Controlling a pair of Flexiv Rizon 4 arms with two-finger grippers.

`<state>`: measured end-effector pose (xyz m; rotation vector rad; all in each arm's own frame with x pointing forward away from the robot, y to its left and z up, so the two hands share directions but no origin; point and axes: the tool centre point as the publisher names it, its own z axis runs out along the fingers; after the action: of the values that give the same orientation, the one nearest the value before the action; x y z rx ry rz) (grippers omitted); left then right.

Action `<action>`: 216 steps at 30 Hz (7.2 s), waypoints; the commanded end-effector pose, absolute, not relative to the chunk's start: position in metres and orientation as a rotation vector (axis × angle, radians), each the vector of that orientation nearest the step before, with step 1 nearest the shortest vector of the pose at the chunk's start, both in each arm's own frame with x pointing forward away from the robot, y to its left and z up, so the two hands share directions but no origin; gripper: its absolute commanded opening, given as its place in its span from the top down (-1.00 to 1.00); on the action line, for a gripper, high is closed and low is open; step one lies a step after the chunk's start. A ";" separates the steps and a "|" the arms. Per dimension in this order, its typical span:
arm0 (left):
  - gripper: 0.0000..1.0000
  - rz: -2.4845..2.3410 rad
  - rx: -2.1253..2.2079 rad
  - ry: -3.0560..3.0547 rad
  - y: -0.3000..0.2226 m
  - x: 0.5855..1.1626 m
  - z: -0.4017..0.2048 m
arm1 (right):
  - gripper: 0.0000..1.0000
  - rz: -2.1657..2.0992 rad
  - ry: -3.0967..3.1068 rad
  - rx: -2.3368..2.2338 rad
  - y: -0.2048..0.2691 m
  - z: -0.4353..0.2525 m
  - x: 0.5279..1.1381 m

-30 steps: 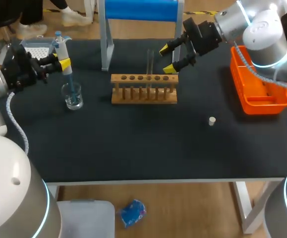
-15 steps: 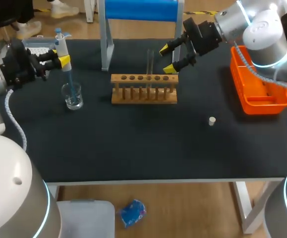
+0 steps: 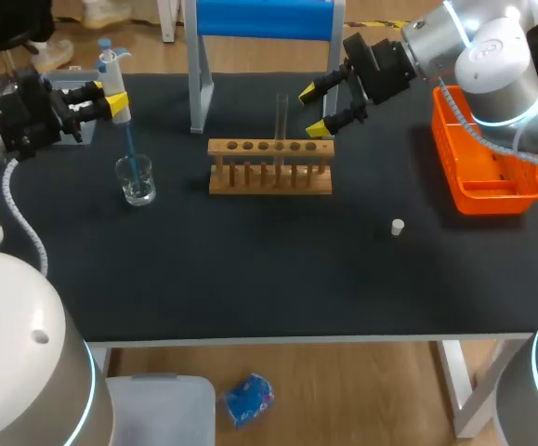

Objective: Invert the test tube, pick up the pipette, mount the tip to pipette, aspirate from beaker and dispense into the tube, eject the tip, return the pipette, and cap with the stopper.

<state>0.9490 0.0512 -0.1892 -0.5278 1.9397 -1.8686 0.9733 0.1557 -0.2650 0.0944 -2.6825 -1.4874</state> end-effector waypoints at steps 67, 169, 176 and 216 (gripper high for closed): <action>1.00 -1.958 -0.166 2.129 -0.117 0.949 0.011 | -1.00 -1.485 -2.683 0.095 0.156 -0.265 0.974; 1.00 -2.260 -0.198 2.229 -0.211 1.002 -0.042 | -1.00 -1.485 -2.683 0.095 0.156 -0.265 0.974; 1.00 -2.264 -0.193 2.224 -0.214 1.004 -0.043 | -1.00 -1.485 -2.683 0.095 0.156 -0.265 0.974; 1.00 -2.162 -0.234 2.199 -0.201 1.008 -0.049 | -1.00 -1.485 -2.683 0.095 0.156 -0.265 0.974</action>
<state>1.0122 -0.1998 -0.0487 -0.2245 2.2058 -2.1644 0.9733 0.1557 -0.2649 0.0947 -2.6824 -1.4867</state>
